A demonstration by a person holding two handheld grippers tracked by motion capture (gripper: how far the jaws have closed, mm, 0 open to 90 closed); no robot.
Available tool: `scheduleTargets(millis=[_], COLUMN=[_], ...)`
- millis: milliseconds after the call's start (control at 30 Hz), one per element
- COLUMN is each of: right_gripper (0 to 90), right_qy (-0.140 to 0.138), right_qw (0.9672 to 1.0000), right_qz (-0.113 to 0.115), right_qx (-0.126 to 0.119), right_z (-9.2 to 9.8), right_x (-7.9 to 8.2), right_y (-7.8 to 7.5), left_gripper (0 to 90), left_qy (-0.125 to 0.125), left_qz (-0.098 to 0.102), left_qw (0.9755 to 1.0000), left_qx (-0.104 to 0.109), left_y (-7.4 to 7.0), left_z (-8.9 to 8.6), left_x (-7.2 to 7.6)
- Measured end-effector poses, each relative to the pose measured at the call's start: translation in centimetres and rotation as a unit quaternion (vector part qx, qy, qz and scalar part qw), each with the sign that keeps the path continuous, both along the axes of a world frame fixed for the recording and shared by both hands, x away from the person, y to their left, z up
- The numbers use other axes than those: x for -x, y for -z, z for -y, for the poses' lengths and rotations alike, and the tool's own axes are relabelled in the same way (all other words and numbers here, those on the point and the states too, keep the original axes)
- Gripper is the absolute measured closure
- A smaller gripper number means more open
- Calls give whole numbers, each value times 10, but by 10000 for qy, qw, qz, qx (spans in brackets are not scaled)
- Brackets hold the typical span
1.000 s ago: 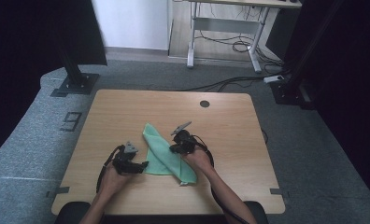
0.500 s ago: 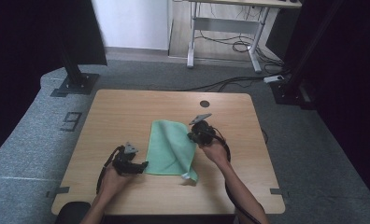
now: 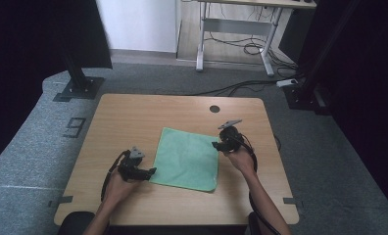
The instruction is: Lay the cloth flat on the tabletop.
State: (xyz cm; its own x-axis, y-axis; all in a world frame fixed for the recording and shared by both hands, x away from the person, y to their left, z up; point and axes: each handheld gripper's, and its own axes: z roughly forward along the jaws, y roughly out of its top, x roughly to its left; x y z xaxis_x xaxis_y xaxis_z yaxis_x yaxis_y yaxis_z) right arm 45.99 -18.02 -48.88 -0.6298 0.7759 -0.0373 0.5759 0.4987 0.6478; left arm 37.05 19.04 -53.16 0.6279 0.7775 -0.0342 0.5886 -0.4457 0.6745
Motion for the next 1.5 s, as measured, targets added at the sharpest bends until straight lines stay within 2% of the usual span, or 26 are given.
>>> scheduleTargets(millis=[100, 167, 367, 500, 633, 700, 767, 933, 1100, 1300, 1500], right_gripper=[500, 461, 261, 159, 139, 139, 140, 140, 139, 140, 140], right_qy=[78, 125, 317, 436, 459, 483, 488, 544, 592, 621, 668], right_qw=[9999, 9997, 9992, 9989, 9987, 9987, 9987, 9984, 9982, 9981, 9978], right_qz=[-124, -180, -201, -163, -183, -178, -127, -49, -38, -44, -27], right_qx=[-52, -80, -142, -104, -107, 63, 109, 115, 68, -15, -20], right_z=[2, 2, 4, 7, 9, 10, 12, 15, 15, 15, 12], right_x=[0, 1, 18, 36, 54, 61, 64, 58, 47, 31, 20], right_y=[10, 15, 27, 38, 47, 50, 51, 52, 52, 54, 54], left_gripper=[204, 201, 161, 143, 142, 142, 145, 142, 130, 128, 128], left_qy=[-18, -54, -174, -150, -108, -77, -121, -202, -298, -427, -477], left_qz=[100, 128, 125, 85, 33, 18, -8, 23, -30, 47, 41], left_qw=[9999, 9999, 9998, 9999, 9999, 9997, 9997, 9993, 9993, 9989, 9988], left_qx=[-39, -38, 55, -6, -45, -211, -188, -316, -214, -206, -133], left_y=[-4, -4, 1, 5, 8, 11, 12, 10, 11, 12, 13], left_z=[4, 6, 6, 4, 3, 5, 6, 7, 4, 2, 0], left_x=[-8, -15, -33, -32, -27, -24, -21, -16, -21, -30, -36])
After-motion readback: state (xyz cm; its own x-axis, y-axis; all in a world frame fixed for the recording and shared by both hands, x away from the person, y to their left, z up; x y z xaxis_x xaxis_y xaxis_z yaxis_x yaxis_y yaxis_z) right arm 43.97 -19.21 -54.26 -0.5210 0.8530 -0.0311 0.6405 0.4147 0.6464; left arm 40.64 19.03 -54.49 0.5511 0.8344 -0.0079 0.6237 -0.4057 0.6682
